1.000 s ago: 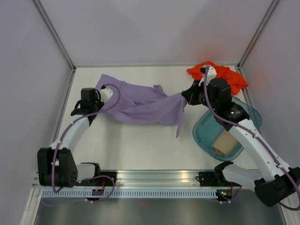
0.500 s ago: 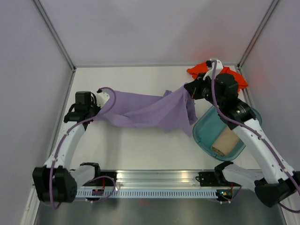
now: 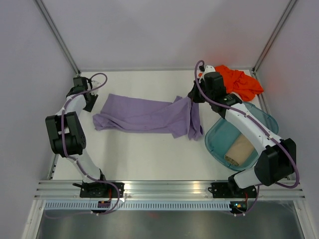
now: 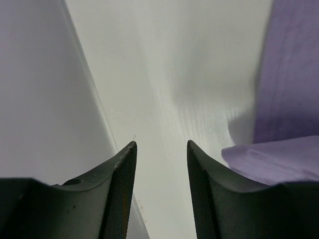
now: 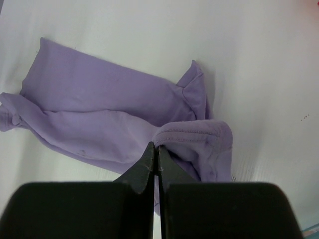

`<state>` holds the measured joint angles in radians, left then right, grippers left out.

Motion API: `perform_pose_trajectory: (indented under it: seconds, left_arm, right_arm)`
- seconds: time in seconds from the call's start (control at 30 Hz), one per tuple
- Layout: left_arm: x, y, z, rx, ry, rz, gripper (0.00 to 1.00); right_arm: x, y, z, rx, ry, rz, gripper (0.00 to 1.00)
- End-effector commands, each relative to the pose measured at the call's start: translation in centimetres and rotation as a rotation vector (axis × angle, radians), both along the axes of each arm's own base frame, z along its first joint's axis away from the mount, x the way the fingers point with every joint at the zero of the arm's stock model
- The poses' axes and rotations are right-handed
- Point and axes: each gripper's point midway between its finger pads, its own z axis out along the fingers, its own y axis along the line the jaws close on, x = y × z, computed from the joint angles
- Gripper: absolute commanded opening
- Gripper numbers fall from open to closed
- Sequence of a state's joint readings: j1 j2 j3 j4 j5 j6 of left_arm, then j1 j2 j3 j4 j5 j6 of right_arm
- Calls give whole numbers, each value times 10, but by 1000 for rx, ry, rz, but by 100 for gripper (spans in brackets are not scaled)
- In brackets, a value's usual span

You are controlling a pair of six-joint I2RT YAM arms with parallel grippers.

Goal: Roll the t-shirts
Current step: Flatten the tshirt

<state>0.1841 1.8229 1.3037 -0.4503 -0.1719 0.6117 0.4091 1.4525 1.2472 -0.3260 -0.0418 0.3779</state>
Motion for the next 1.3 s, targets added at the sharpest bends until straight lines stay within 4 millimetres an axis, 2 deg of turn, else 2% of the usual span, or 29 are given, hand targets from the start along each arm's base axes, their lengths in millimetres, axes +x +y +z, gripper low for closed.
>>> perform_pose_trajectory:
  seconds: [0.0,0.03,0.07,0.1,0.17,0.2,0.27,0.3,0.33,0.37,0.43,0.5,0.57,0.77,0.83,0.9,1.13,1.27]
  left_arm:
    - [-1,-11,34,-79,-132,36,50]
    - [-6,-18,36,-103,-139,16,48]
    - [-11,-30,57,-138,-198,-23,46]
    - [-25,-39,47,-166,-175,-46,44]
    - [-42,-64,48,-212,-179,-139,40]
    - [-58,-84,45,-216,-170,-224,40]
    - [-72,-94,36,-158,-133,-285,40]
    - [-81,-108,25,-136,-98,-323,43]
    - [-85,-113,19,-112,-76,-336,44]
    - [-87,-109,16,-55,-56,-321,46]
    - [-91,-116,0,-25,-4,-344,49]
    - [-85,-109,-10,27,20,-325,50]
    - [-77,-100,-11,78,13,-295,49]
    - [-69,-95,-30,107,61,-281,47]
    - [-66,-93,-33,126,64,-281,43]
    - [-62,-91,-33,136,50,-275,38]
    - [-50,-85,-20,175,-9,-250,36]
    - [-44,-87,-20,168,-23,-245,37]
  right_arm:
    - [15,-1,38,41,-122,-37,0]
    - [15,-1,39,43,-130,-36,0]
    - [15,-1,38,41,-128,-36,0]
    - [15,-1,36,39,-127,-35,0]
    - [15,0,33,41,-123,-27,0]
    - [14,1,31,42,-119,-23,0]
    - [14,2,28,46,-116,-20,0]
    - [14,2,28,47,-117,-21,0]
    - [14,2,27,50,-116,-19,0]
    - [13,3,26,51,-112,-16,0]
    - [12,3,26,55,-110,-12,0]
    - [10,3,27,60,-113,-8,0]
    - [9,3,27,61,-114,-7,0]
    - [6,2,31,61,-122,-7,0]
    - [6,1,31,61,-124,-6,0]
    - [5,1,32,60,-126,-5,0]
    - [4,0,32,59,-127,-5,0]
    - [2,1,32,59,-127,0,0]
